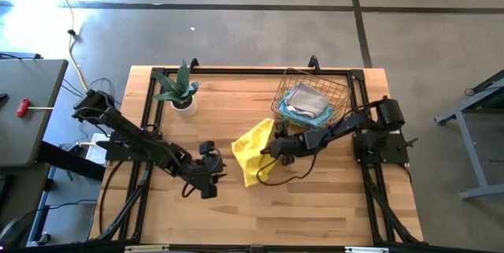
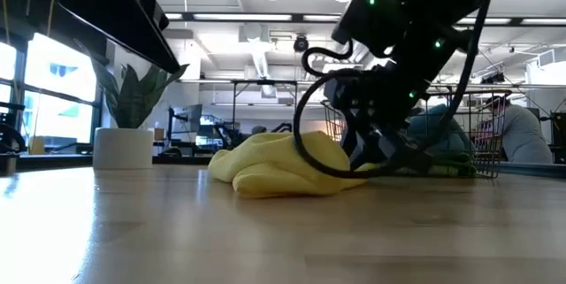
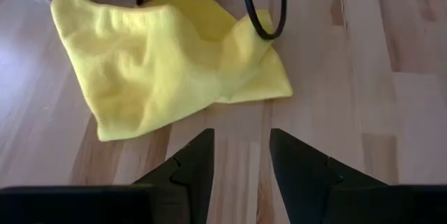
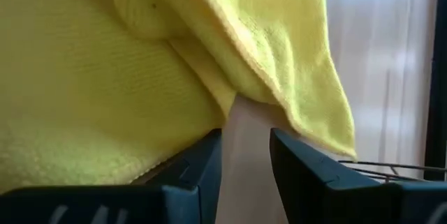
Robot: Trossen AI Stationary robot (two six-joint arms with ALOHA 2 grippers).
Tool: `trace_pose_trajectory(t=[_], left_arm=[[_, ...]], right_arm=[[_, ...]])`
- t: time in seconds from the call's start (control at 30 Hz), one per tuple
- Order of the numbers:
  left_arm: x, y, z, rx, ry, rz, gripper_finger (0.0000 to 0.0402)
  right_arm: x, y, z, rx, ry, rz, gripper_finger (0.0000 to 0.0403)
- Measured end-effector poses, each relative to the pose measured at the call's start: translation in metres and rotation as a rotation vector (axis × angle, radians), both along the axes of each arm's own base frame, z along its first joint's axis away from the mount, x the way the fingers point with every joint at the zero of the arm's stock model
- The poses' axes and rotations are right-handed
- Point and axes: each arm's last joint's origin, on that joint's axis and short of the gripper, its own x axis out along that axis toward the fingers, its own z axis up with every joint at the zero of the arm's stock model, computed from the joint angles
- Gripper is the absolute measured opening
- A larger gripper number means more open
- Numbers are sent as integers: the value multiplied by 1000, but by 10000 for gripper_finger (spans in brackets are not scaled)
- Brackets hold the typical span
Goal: Fold microfiber towels
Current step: Fold the yellow microfiber towel
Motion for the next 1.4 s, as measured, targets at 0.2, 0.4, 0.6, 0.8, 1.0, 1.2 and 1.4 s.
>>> trace_pose_trajectory(t=[0.2, 0.4, 0.6, 0.8, 1.0, 1.2, 1.4], left_arm=[[3, 8, 0, -10, -3, 41, 131], [5, 15, 0, -11, -6, 67, 131], [6, 16, 0, -8, -6, 70, 131], [6, 16, 0, -5, -6, 69, 131], [6, 17, 0, 12, -11, 81, 131], [6, 17, 0, 19, -9, 75, 131], [6, 17, 0, 18, -9, 75, 131]], right_arm=[[0, 2, 12, -65, 11, 55, 113], [6, -11, 14, -17, -35, 65, 113], [13, -32, 9, 32, -89, 49, 113], [18, -41, 12, 35, -124, 89, 113], [20, -45, 13, 62, -146, 127, 113], [20, -47, 13, -14, -103, 204, 113], [19, -58, 13, -75, -63, 227, 113]])
